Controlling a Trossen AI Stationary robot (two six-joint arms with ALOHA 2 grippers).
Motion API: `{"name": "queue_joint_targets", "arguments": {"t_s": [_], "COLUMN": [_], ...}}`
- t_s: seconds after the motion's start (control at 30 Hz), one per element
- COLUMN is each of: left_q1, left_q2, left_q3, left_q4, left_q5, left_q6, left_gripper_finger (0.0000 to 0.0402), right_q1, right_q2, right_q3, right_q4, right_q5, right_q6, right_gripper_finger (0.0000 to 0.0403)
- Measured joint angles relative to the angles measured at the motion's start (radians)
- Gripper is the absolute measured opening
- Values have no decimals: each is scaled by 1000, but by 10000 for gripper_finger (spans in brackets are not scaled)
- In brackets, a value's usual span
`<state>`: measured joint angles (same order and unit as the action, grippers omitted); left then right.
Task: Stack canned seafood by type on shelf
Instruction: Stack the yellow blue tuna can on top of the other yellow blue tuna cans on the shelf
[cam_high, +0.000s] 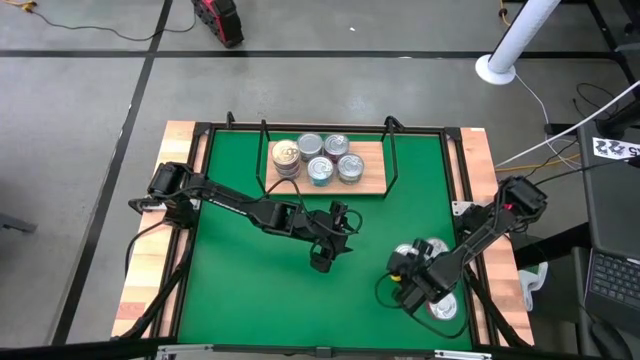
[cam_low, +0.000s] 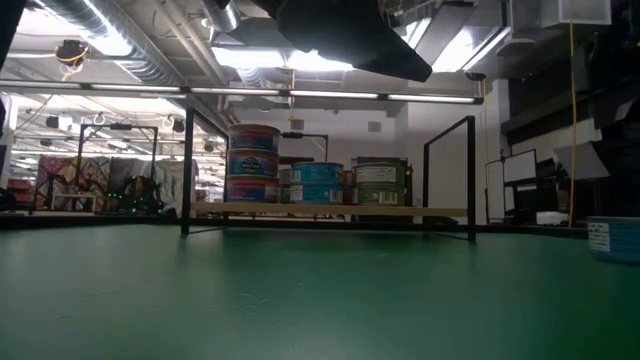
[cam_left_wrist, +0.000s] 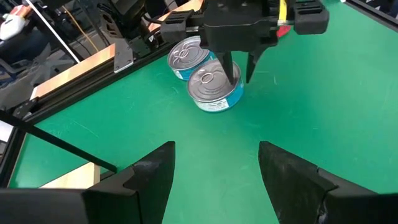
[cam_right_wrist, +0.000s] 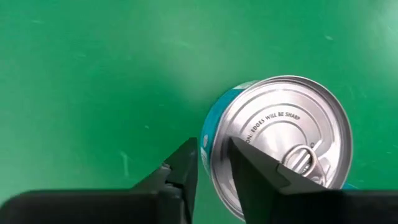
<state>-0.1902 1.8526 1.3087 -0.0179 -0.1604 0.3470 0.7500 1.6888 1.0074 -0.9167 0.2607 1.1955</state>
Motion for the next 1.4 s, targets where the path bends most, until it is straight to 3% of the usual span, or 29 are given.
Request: {"name": "queue_joint_targets", "arguments": {"t_s": [0.27,0.63,0.8,1.07,1.4], "left_q1": [0,0,-6,-60,-108], "left_q2": [0,0,0,30,127], "left_q3": [0,0,0,1,1], "left_q4": [0,1,1,19,142], "left_q5": [0,0,0,1,-22], "left_q6": [0,-4,1,132,294], "left_gripper_finger": [227,227,227,227,227], "right_q1": [1,1,1,-20,-129], "right_q2": [-3,-2,-1,0,4], "right_q3": [-34,-36,-37,-18,18], "right_q4": [-3,0,10,102,268], "right_q5": [3,5,30,73,17], "right_q6": [0,-49,-58,-158,-341], "right_gripper_finger": [42,5,2,1,0]}}
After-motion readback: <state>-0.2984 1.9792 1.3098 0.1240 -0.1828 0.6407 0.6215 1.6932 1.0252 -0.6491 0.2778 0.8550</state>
